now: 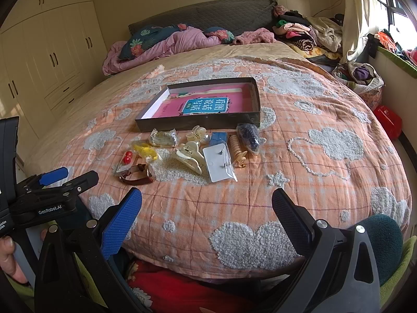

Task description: Organize jewelry

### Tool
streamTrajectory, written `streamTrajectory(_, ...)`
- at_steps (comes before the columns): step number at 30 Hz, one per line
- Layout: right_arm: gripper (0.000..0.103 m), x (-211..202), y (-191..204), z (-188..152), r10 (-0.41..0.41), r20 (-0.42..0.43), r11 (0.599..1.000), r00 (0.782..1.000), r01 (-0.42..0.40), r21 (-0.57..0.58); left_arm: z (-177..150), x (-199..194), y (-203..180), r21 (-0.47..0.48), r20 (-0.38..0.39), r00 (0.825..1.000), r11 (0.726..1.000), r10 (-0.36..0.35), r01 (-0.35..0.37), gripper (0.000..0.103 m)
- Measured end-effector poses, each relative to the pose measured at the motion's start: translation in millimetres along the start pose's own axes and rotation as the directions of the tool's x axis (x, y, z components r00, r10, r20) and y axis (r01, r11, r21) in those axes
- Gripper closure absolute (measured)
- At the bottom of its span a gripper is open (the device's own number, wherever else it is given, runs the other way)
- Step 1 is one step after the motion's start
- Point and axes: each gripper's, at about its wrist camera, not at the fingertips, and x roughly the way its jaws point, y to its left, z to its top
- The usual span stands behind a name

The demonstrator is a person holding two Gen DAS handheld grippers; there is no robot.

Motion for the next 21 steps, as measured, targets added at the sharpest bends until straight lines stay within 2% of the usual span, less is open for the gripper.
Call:
streamTrajectory(8,0.004,-2.8,8.0,5.0,-0.004,-0.002,1.0,1.0,0.004,0.001,0.0,-0.1,0.1,0.001,0.0,1.0,1.0,0.0,0.0,0.009)
streamTrajectory(14,0.004,4.0,-0.1,7.4,-0.006,0.002,1.0,1.0,0.006,-0.002,0.8,-0.2,0.3,0.001,0.004,1.0,1.0,0.005,-0.005,0.009)
streamTrajectory(17,0.004,5.4,-9.1,15.1,0.003,0.003,1.0,1.0,-0.003,0.003,12.8,0.0,-5.1,-0.003,0.008,1.0,1.0,0.009,-0.009,0.009)
streamTrajectory(21,0.004,7.5,-18.4,30.4,-0.01,0.016,1.0,1.0,0.01,-0.003,25.8,4.5,5.5,-0.013,0.017,1.0,1.0,0.025,-0.025,0.009)
